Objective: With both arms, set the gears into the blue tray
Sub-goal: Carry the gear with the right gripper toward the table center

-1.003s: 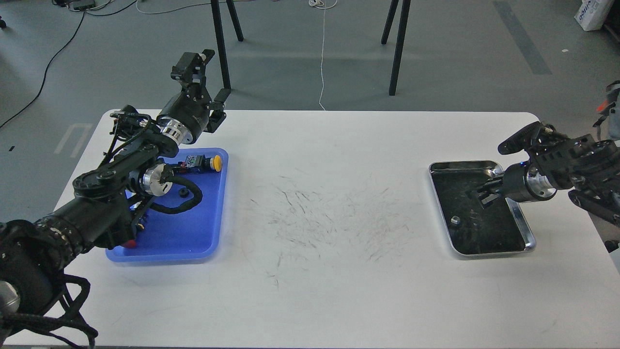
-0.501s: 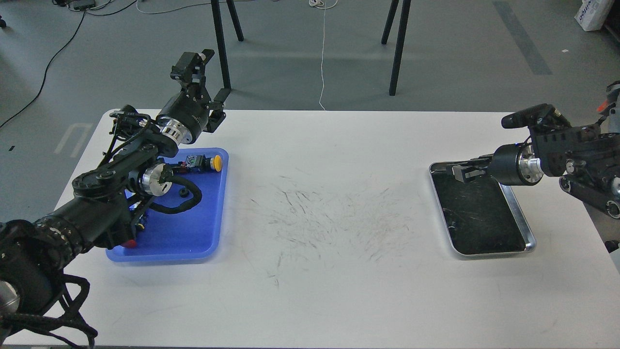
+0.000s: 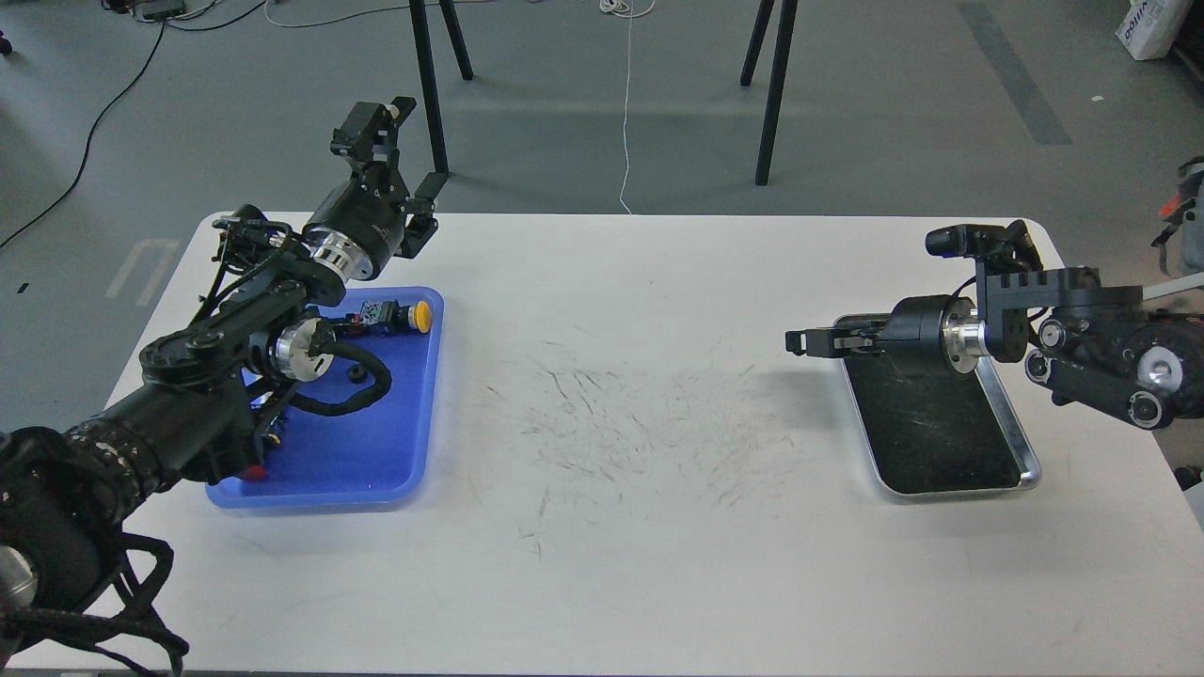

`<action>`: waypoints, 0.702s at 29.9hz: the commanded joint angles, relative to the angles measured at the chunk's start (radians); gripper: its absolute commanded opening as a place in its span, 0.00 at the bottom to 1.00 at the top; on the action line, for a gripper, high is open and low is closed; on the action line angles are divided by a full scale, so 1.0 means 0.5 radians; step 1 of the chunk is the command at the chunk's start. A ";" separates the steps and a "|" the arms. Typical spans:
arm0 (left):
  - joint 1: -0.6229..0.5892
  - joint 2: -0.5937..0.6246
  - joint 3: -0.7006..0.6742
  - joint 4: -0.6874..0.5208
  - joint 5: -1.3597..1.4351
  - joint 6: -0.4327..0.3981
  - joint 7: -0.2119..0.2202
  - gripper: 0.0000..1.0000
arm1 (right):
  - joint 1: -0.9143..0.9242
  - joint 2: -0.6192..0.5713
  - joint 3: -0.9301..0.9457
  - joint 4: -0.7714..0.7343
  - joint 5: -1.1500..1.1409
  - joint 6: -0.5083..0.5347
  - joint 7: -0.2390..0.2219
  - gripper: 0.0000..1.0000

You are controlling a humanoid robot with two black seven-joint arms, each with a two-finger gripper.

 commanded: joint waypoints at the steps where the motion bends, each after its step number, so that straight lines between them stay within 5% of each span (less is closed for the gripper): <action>1: 0.004 0.006 0.000 0.000 0.000 -0.003 0.000 1.00 | -0.005 0.042 -0.002 0.078 0.109 0.021 0.000 0.20; 21: 0.010 0.043 0.000 0.000 0.003 -0.019 0.000 1.00 | 0.032 0.365 -0.051 0.149 0.057 0.021 0.000 0.19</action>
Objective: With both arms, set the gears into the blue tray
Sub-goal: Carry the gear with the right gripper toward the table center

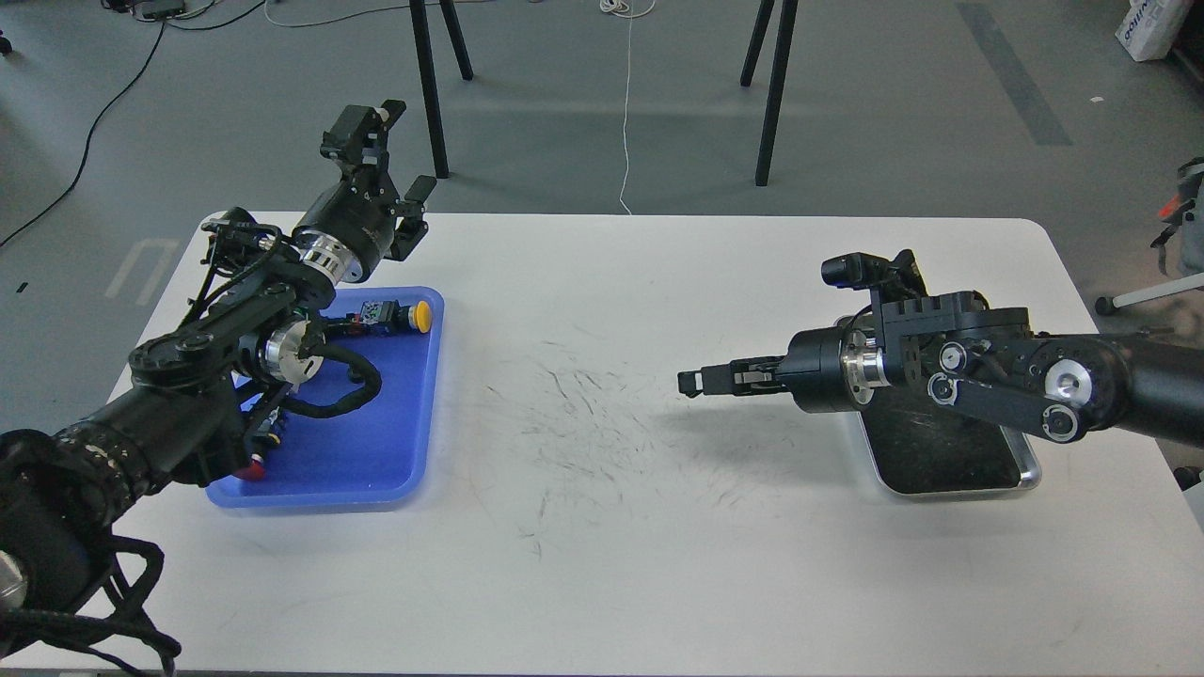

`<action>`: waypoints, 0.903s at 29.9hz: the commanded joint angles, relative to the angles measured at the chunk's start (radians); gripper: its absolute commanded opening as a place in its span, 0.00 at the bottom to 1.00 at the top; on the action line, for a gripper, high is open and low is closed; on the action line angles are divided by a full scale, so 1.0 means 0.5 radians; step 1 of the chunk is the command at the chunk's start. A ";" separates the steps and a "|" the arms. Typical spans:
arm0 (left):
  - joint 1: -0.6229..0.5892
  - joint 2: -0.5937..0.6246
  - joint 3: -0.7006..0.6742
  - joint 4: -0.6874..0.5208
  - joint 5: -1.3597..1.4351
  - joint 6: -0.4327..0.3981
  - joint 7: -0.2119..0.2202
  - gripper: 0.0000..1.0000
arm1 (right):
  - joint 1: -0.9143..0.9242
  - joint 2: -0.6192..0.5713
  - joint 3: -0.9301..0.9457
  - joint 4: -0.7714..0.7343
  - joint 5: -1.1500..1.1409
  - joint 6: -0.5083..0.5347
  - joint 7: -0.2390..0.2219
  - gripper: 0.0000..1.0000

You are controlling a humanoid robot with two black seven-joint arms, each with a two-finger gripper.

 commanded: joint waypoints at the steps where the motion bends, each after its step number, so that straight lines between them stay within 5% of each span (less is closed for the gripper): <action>1: -0.003 0.005 0.000 0.000 0.000 0.000 0.000 1.00 | 0.017 0.077 -0.034 -0.016 -0.051 0.000 0.000 0.18; 27: 0.000 0.075 0.000 0.000 0.000 -0.019 0.000 1.00 | -0.167 0.666 0.046 -0.507 -0.113 -0.126 0.000 0.18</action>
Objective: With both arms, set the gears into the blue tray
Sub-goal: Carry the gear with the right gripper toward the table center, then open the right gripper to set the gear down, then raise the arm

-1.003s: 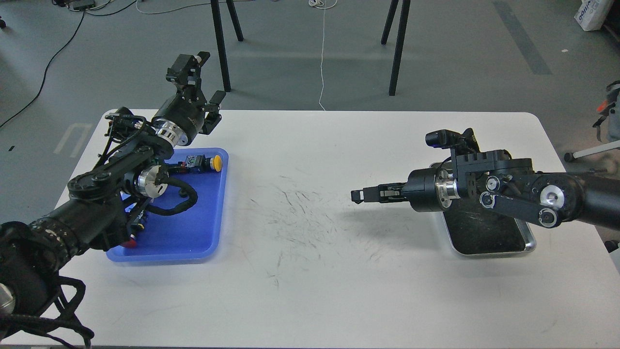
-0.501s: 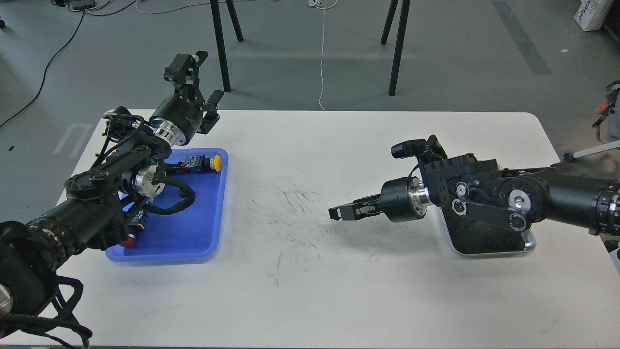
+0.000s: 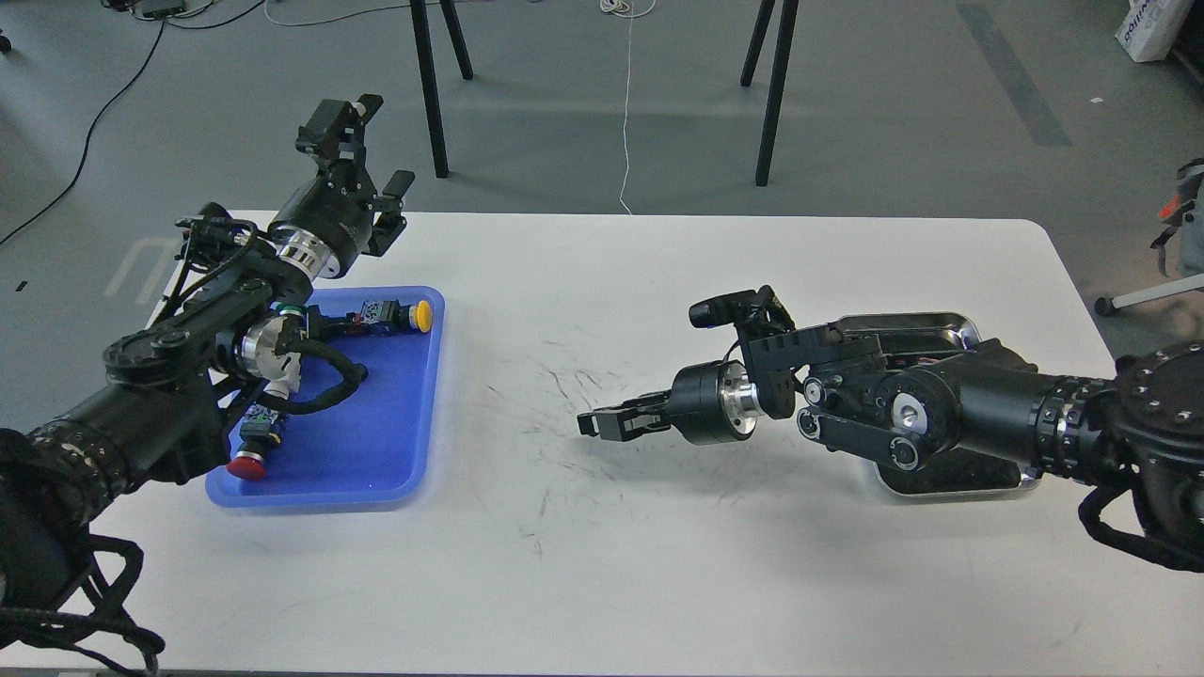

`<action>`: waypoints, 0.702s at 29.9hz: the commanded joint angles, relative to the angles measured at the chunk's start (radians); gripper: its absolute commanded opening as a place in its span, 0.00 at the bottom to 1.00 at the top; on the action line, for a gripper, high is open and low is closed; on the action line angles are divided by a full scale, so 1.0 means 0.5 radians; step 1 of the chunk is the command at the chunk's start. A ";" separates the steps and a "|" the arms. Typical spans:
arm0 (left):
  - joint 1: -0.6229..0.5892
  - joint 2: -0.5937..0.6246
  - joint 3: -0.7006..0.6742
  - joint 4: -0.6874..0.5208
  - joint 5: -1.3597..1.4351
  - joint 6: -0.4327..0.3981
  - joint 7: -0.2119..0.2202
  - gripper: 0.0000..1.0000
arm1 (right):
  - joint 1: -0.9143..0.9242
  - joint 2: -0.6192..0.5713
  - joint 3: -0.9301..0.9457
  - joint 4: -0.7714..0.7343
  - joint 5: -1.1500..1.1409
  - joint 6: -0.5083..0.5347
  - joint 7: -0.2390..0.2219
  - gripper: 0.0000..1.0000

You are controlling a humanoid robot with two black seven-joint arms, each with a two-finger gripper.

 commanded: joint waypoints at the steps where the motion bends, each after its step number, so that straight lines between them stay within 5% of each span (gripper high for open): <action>1: 0.000 0.001 0.002 0.000 0.000 0.002 0.000 1.00 | -0.078 0.053 0.061 -0.081 0.000 -0.012 0.000 0.18; 21: 0.003 -0.005 0.002 0.000 0.000 0.002 0.000 1.00 | -0.198 0.161 0.070 -0.188 -0.012 -0.113 0.000 0.18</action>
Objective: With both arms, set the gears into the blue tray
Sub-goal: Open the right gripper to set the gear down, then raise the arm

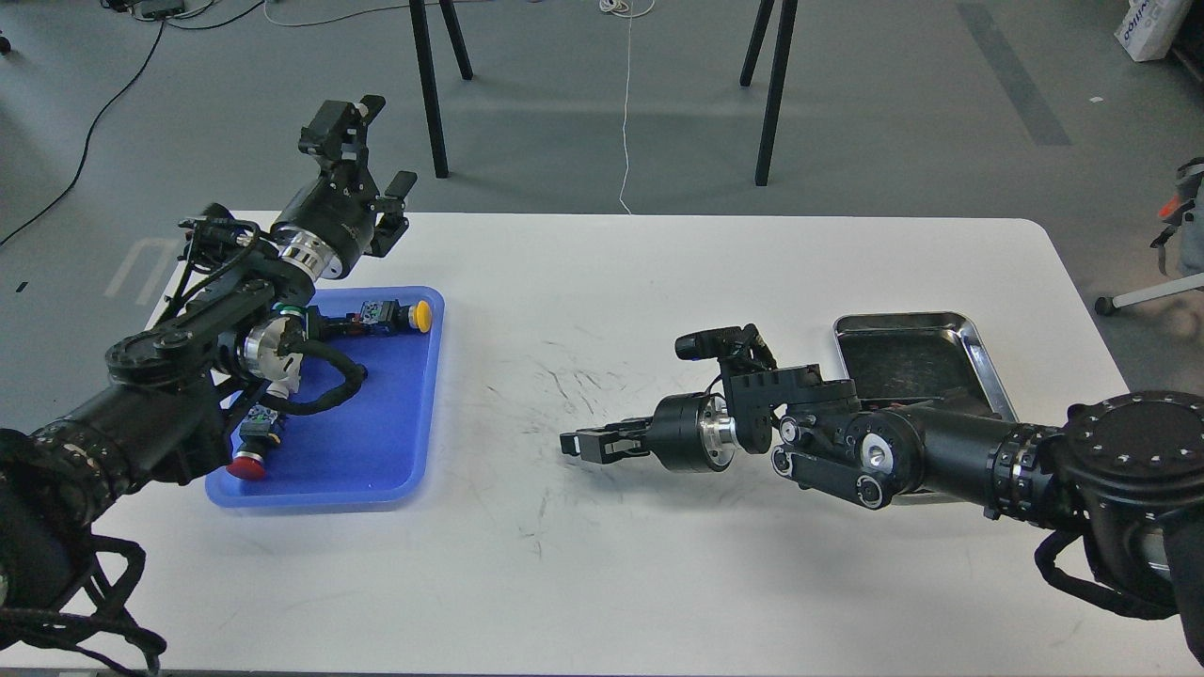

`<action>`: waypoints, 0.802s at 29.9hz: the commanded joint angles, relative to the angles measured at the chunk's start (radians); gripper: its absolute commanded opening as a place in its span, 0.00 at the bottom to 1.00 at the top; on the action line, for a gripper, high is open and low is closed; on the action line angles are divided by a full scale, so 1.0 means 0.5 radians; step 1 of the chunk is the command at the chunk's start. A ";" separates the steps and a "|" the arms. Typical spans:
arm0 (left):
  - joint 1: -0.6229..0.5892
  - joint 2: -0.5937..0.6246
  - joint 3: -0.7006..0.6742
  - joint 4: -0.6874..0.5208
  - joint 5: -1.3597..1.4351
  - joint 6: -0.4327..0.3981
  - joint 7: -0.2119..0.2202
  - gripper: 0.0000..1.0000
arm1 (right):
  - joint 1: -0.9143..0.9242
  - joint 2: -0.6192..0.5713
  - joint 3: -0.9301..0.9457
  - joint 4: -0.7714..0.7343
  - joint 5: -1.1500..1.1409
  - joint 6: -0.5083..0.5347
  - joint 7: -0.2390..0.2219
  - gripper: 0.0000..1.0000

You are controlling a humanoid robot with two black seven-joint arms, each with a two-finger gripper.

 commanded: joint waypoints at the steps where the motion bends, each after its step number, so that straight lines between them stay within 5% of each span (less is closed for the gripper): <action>1: 0.003 0.003 -0.002 0.000 0.000 0.000 0.000 1.00 | -0.003 0.025 0.000 -0.024 0.000 -0.039 0.000 0.18; 24: 0.003 0.003 0.001 -0.003 0.000 0.000 0.000 1.00 | -0.184 0.031 0.000 -0.094 0.003 -0.187 0.000 0.18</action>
